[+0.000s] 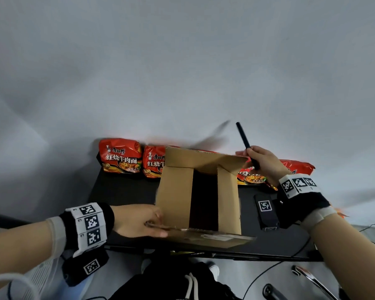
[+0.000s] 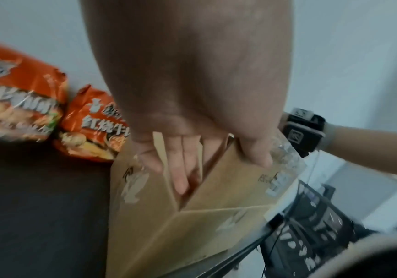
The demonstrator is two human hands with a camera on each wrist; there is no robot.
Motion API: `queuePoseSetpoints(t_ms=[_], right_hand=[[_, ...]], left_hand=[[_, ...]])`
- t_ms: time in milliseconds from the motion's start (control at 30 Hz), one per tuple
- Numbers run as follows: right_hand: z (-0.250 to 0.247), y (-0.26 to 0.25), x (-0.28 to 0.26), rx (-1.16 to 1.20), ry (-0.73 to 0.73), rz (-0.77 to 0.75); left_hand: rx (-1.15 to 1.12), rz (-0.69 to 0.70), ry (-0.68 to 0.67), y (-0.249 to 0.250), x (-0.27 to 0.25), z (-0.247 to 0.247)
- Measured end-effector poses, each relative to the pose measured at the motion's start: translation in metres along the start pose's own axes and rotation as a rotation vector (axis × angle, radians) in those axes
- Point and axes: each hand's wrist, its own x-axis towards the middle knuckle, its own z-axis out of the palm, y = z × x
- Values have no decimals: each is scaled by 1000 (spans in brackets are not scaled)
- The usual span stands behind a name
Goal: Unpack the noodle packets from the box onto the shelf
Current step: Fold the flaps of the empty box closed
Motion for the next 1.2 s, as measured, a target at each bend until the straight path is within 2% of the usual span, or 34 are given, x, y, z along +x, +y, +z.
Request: queuePoseSetpoints(t_ms=[67,200,300,467,600,667,767,833,900,1000,1066,1133,1200], right_hand=[[-1,-2,1,-82,-47,52],[-5,-5,-1,-73,-102,110],[-5,-1,-4,-8,-137,141],[2,12,-12,117,-304,97],[4,24,-26,363,-351,-6],[8,32,-32,316,-405,3],[18,60,-32,53,-584,153],[25,78,-28,3,-666,238],[24,83,-27,-10,-694,233],[4,54,-34,-21,-603,130],[-12,27,-43,56,-407,7],[-23,12,-42,113,-153,-124],[-23,10,-29,1,10,-179]], left_hand=[[-109,-4,13,-3,1,0],[14,67,-9,-3,5,-1],[13,79,14,-5,8,0],[-77,100,68,-5,6,1],[-116,90,63,-5,2,-4],[-52,99,84,-3,1,-3],[-91,100,83,-1,0,-3],[-132,94,75,-1,-1,-5],[-174,73,91,-6,3,-6],[-278,-32,198,-16,17,-6],[-352,-126,327,-23,31,-5],[-329,-200,469,-25,45,-5],[-297,-264,601,-24,54,-5]])
